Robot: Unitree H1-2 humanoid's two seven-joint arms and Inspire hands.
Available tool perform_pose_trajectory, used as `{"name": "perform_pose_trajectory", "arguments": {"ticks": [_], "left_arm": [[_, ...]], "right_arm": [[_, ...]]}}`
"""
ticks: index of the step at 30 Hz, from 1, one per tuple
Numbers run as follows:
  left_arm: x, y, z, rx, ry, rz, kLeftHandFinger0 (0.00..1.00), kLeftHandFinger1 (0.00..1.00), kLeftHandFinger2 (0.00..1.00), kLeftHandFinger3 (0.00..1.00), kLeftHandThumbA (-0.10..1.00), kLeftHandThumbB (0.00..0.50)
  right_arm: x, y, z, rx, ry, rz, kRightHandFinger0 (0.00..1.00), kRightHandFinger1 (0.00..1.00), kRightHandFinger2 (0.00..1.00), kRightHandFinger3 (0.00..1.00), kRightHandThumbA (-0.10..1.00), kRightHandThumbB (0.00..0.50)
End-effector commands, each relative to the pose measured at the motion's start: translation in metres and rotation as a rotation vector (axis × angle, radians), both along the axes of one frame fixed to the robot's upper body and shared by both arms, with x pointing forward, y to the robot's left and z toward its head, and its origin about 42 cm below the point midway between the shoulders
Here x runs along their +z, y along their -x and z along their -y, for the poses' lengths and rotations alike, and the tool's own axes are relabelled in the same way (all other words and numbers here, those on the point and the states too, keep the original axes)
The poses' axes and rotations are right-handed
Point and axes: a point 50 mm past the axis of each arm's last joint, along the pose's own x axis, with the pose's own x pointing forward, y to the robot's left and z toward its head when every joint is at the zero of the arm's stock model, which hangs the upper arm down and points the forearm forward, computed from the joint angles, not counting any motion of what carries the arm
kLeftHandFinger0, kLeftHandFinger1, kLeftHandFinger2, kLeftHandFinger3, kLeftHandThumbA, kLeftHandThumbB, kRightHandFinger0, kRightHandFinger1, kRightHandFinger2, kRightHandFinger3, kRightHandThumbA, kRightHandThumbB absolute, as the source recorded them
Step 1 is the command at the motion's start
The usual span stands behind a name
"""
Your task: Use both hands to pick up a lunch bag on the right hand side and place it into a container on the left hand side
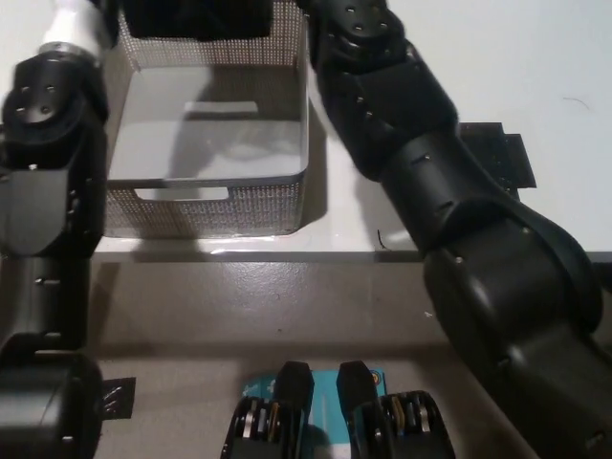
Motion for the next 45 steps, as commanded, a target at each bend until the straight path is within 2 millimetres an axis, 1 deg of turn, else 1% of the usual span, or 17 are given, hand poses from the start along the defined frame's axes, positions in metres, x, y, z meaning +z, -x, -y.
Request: {"name": "perform_pose_trajectory", "arguments": {"ticks": [1,8,12,18,21,23,24,25,26,27,28,30,34,35,37,40,45], "left_arm": [[0.030,0.009,0.029,-0.127,0.052,0.087,1.00,1.00,1.00,1.00,1.00,0.307],[-0.003,-0.004,0.026,-0.114,0.031,0.024,1.00,1.00,1.00,1.00,1.00,0.288],[-0.028,-0.008,0.029,-0.152,0.065,-0.058,1.00,1.00,1.00,1.00,1.00,0.262],[-0.053,-0.011,0.035,-0.162,0.046,-0.128,1.00,1.00,1.00,1.00,1.00,0.284],[-0.057,-0.015,0.024,-0.131,-0.217,-0.175,1.00,1.00,1.00,1.00,1.00,0.248],[-0.059,-0.015,0.001,-0.039,-0.447,-0.287,1.00,1.00,1.00,1.00,1.00,0.239],[-0.060,-0.015,-0.021,-0.005,-0.641,-0.333,1.00,1.00,1.00,1.00,1.00,0.226],[-0.059,-0.014,-0.037,0.002,-0.770,-0.366,1.00,1.00,1.00,1.00,1.00,0.220],[-0.053,-0.013,-0.057,0.000,-0.879,-0.387,1.00,1.00,1.00,1.00,1.00,0.189],[-0.045,-0.013,-0.078,0.032,-0.961,-0.420,1.00,1.00,1.00,1.00,1.00,0.170],[-0.035,-0.009,-0.101,0.061,-0.996,-0.420,0.98,0.97,1.00,1.00,1.00,0.153],[-0.014,0.004,-0.130,0.118,-1.028,-0.385,0.83,0.90,1.00,1.00,1.00,0.129],[0.031,0.028,-0.174,0.238,-0.985,-0.327,0.73,0.81,0.94,1.00,1.00,0.113],[0.043,0.035,-0.185,0.267,-0.957,-0.282,0.69,0.79,0.91,1.00,1.00,0.106],[0.057,0.043,-0.191,0.297,-0.901,-0.225,0.66,0.76,0.87,1.00,1.00,0.116],[0.074,0.056,-0.194,0.325,-0.849,-0.159,0.57,0.69,0.80,0.92,1.00,0.137],[0.088,0.069,-0.182,0.295,-0.877,-0.093,0.49,0.61,0.71,0.78,1.00,0.145]], "right_arm": [[0.022,0.037,-0.075,0.262,0.016,0.107,1.00,1.00,1.00,1.00,1.00,0.234],[-0.009,0.031,-0.069,0.270,0.025,0.052,1.00,1.00,1.00,1.00,1.00,0.190],[-0.035,0.029,-0.065,0.260,0.040,-0.032,1.00,1.00,1.00,1.00,1.00,0.195],[-0.064,0.026,-0.055,0.204,0.074,-0.077,1.00,1.00,1.00,1.00,1.00,0.212],[-0.066,0.020,-0.045,0.121,0.296,-0.059,1.00,1.00,1.00,1.00,1.00,0.106],[-0.065,0.011,-0.029,-0.015,0.509,-0.015,1.00,1.00,1.00,1.00,1.00,0.076],[-0.065,0.005,-0.012,-0.102,0.584,0.052,1.00,1.00,1.00,1.00,0.50,0.094],[-0.065,0.000,0.002,-0.165,0.632,0.095,1.00,1.00,1.00,1.00,0.36,0.101],[-0.063,-0.006,0.018,-0.218,0.620,0.124,0.78,0.81,0.93,1.00,0.22,0.108],[-0.058,-0.012,0.037,-0.263,0.621,0.148,0.73,0.81,0.92,1.00,0.17,0.051],[-0.054,-0.018,0.058,-0.279,0.603,0.169,0.84,0.95,1.00,0.99,0.16,0.023],[-0.046,-0.026,0.090,-0.295,0.591,0.191,1.00,1.00,1.00,0.96,0.22,0.051],[-0.028,-0.032,0.152,-0.337,0.546,0.236,1.00,1.00,1.00,0.97,0.34,0.061],[-0.021,-0.031,0.167,-0.352,0.540,0.244,0.95,0.97,1.00,1.00,0.45,0.058],[-0.014,-0.026,0.188,-0.366,0.526,0.256,0.78,0.85,0.95,1.00,0.52,0.046],[-0.007,-0.016,0.211,-0.374,0.496,0.283,0.72,0.78,0.89,1.00,0.53,0.045],[-0.005,-0.001,0.231,-0.383,0.485,0.310,0.70,0.85,1.00,1.00,0.48,0.042]]}}
